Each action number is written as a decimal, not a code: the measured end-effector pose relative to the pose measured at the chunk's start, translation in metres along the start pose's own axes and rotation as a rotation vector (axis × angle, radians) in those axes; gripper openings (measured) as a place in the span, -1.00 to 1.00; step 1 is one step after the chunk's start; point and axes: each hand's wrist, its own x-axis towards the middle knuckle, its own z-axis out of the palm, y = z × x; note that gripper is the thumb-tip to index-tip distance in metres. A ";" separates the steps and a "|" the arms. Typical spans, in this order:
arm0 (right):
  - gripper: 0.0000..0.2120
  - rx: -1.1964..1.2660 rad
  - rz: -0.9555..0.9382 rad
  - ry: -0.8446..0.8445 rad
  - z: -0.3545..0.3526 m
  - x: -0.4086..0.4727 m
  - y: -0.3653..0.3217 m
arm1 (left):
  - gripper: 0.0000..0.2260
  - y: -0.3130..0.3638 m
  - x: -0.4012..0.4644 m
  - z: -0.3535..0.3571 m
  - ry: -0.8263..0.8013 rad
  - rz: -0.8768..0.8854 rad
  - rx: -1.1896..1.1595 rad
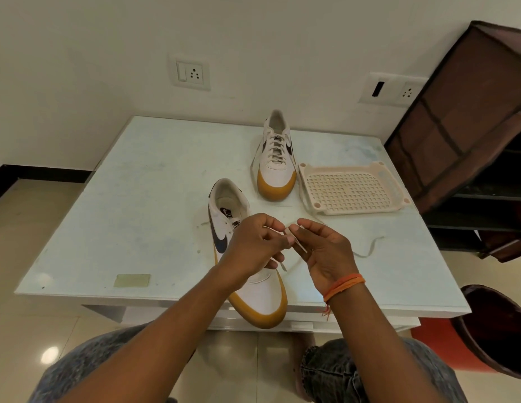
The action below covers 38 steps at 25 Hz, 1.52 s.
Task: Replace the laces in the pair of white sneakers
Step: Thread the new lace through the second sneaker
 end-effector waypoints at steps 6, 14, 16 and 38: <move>-0.79 -0.569 -0.380 0.039 0.002 -0.004 0.007 | -0.87 0.004 -0.001 -0.001 -0.043 -0.203 -0.266; -0.88 -0.831 -0.457 -0.028 -0.007 0.005 0.002 | -0.84 0.004 0.008 -0.012 -0.157 -0.057 -0.107; -0.83 -0.869 -0.433 -0.039 -0.009 0.006 -0.003 | -0.79 0.005 0.009 -0.019 -0.220 0.014 -0.083; -0.77 -0.649 -0.349 -0.500 0.015 0.020 0.002 | -0.87 0.014 0.021 -0.054 -0.146 0.009 0.176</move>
